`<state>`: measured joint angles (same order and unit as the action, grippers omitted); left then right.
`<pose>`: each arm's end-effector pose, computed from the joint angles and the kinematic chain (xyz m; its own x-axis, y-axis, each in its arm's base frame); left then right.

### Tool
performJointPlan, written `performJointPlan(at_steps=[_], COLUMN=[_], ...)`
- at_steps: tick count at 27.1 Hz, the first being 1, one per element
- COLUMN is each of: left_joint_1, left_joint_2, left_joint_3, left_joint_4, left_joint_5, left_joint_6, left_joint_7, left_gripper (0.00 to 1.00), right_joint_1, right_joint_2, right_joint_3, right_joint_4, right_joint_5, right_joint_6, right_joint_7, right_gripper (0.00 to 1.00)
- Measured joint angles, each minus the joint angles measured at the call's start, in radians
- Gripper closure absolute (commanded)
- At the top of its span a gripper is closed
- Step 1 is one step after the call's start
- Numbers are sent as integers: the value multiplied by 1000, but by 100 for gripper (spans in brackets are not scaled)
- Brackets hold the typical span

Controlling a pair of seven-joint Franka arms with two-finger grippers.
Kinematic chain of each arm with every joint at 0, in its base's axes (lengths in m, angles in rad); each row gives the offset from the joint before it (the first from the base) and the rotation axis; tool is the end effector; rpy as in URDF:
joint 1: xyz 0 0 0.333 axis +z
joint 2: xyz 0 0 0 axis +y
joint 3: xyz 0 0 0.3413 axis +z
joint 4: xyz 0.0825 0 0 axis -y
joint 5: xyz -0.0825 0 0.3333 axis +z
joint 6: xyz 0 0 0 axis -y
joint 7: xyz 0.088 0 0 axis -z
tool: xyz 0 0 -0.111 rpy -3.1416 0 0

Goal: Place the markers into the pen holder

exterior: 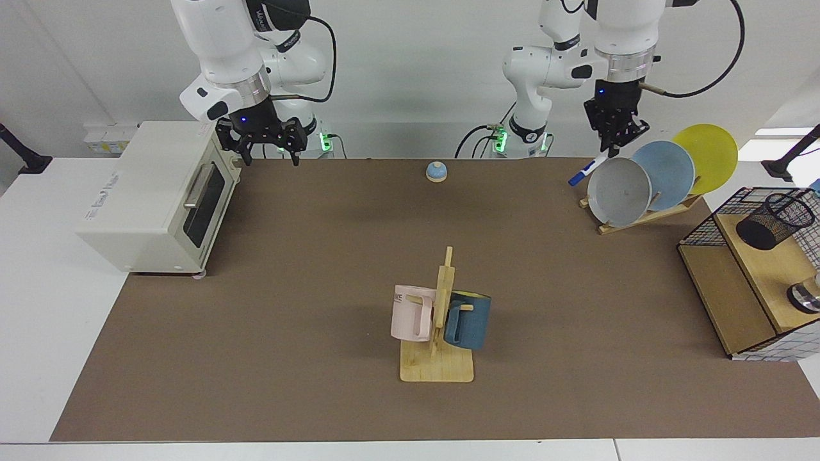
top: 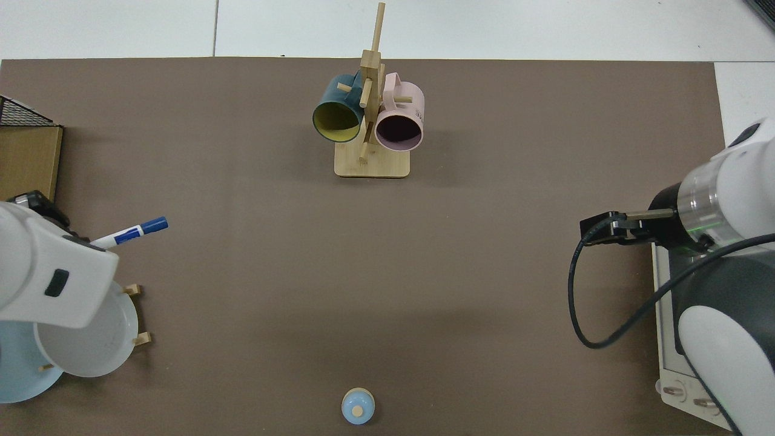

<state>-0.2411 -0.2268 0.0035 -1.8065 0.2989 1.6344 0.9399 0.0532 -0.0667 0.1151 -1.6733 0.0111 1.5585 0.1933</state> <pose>0.4269 -0.0713 0.6623 0.3860 -0.8991 -0.2066 -0.9143 -0.3431 -0.2151 0.4710 0.0835 0.6342 0.9985 -0.0257 -0.0483 -0.0254 -0.9997 0.0060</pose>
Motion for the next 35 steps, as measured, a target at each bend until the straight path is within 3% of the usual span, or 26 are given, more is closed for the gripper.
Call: performJointPlan(at_steps=[14,23,30,35], left_joint_1=[1,1,1,1], left_joint_2=[1,4,21,63], left_joint_3=[15,26,84,157], left_joint_4=[40,65,87,143], left_joint_5=[304,455,578,603], left_joint_6=[-1,0,58,101], left_joint_7=[55,180,383,513], left_gripper=[100,100,100,100], right_joint_1=[-7,-7,-8,-8], right_joint_2=[3,3,4,5], right_joint_3=[4,5,5,4], right_joint_4=[-1,-1,-1,-1], right_joint_5=[-4,-3,-4,-4], right_joint_6=[33,39,49,50], right_joint_7=[128,146,109,84], right_gripper=[0,0,0,0])
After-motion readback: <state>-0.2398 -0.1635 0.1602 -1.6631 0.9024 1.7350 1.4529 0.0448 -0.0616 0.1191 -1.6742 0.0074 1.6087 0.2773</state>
